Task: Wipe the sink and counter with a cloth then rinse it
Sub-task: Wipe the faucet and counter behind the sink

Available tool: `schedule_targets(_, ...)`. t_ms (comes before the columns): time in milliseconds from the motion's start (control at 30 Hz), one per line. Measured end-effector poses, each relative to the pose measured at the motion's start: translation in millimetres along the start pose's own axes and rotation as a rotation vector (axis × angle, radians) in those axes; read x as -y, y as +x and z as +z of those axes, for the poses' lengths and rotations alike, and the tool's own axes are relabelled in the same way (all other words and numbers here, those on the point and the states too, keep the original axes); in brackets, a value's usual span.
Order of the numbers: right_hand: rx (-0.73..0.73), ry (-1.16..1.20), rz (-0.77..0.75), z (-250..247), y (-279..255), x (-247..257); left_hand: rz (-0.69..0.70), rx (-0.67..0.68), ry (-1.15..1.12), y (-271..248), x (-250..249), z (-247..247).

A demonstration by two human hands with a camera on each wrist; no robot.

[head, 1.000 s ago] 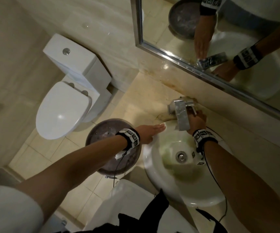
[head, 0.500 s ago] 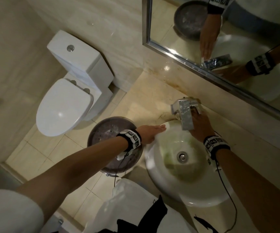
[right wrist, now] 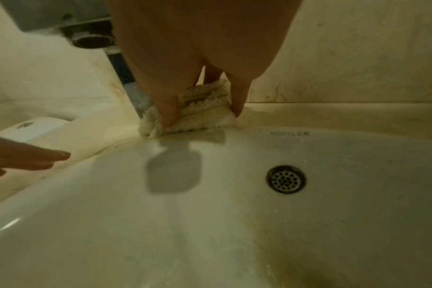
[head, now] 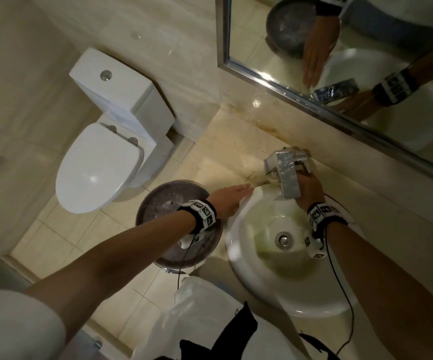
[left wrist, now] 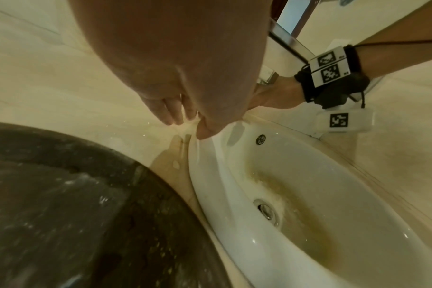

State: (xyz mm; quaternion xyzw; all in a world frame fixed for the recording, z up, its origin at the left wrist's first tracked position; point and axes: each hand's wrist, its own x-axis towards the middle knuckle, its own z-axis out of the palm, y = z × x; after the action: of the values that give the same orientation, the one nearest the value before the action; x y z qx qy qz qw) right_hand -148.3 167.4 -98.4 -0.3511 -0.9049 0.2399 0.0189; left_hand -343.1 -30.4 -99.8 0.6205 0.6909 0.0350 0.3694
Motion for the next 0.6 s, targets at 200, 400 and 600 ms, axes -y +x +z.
schedule_targets(200,0.08,0.127,0.081,-5.5,-3.0,-4.8,0.028,-0.115,-0.061,45.4,-22.0,-11.5)
schedule_targets(400,0.165,0.138,0.05,-22.4,-6.9,-6.0,-0.068,-0.16,-0.106,92.5,-41.8,-1.9)
schedule_targets(600,0.124,0.141,0.083,-9.1,-14.4,-6.1,-0.091,-0.144,0.008,100.9,-43.5,-13.4)
